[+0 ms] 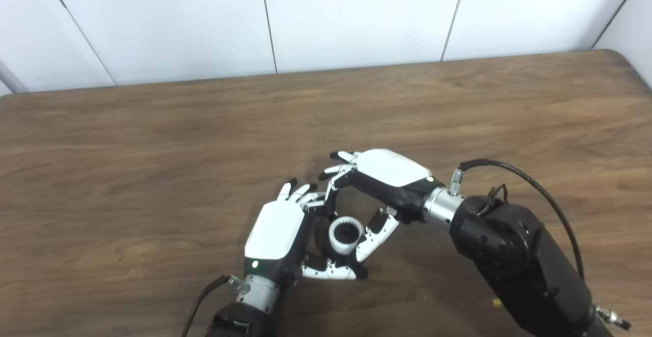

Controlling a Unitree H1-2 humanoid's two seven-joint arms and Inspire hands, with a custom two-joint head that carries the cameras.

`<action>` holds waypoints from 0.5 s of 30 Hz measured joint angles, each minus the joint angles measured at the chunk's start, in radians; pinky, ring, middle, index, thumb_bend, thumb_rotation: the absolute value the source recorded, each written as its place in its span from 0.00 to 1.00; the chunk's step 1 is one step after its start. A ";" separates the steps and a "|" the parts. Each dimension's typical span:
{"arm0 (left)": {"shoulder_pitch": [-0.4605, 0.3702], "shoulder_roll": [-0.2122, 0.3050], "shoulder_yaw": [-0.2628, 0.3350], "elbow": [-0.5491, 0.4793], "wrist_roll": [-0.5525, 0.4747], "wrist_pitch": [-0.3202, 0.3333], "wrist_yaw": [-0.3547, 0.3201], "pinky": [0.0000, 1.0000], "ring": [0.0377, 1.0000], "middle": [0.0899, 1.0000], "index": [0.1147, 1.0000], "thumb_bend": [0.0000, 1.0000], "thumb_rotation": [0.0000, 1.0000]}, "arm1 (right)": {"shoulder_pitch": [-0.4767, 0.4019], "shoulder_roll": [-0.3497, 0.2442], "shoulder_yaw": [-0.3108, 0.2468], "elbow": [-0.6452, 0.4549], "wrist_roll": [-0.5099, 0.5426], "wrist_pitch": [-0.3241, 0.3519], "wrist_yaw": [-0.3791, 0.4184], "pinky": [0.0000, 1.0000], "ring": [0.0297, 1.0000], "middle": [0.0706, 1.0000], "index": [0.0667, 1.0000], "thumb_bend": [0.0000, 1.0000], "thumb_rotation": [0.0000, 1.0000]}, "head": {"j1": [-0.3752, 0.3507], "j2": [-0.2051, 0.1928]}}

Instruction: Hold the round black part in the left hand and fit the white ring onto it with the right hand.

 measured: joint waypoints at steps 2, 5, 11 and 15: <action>0.000 0.000 0.001 0.000 0.000 0.000 0.000 1.00 0.90 0.77 0.42 0.52 0.06 | 0.004 0.000 -0.005 0.000 0.001 0.000 -0.001 1.00 1.00 0.86 0.51 1.00 0.26 | 0.000 0.000; 0.000 0.000 0.002 0.000 0.000 0.000 0.000 1.00 0.90 0.77 0.42 0.52 0.06 | 0.005 -0.001 -0.019 0.000 0.015 0.002 -0.001 1.00 1.00 0.86 0.52 1.00 0.26 | -0.002 0.000; 0.000 0.001 0.006 0.000 -0.001 -0.001 0.000 1.00 0.90 0.77 0.42 0.52 0.06 | 0.005 -0.020 -0.050 -0.007 0.028 0.005 0.001 1.00 1.00 0.87 0.54 1.00 0.27 | -0.005 0.000; 0.000 0.003 0.008 0.000 -0.002 -0.004 0.000 1.00 0.90 0.77 0.42 0.52 0.06 | 0.002 -0.030 -0.086 -0.032 0.043 0.021 0.005 1.00 1.00 0.87 0.55 1.00 0.29 | -0.006 0.000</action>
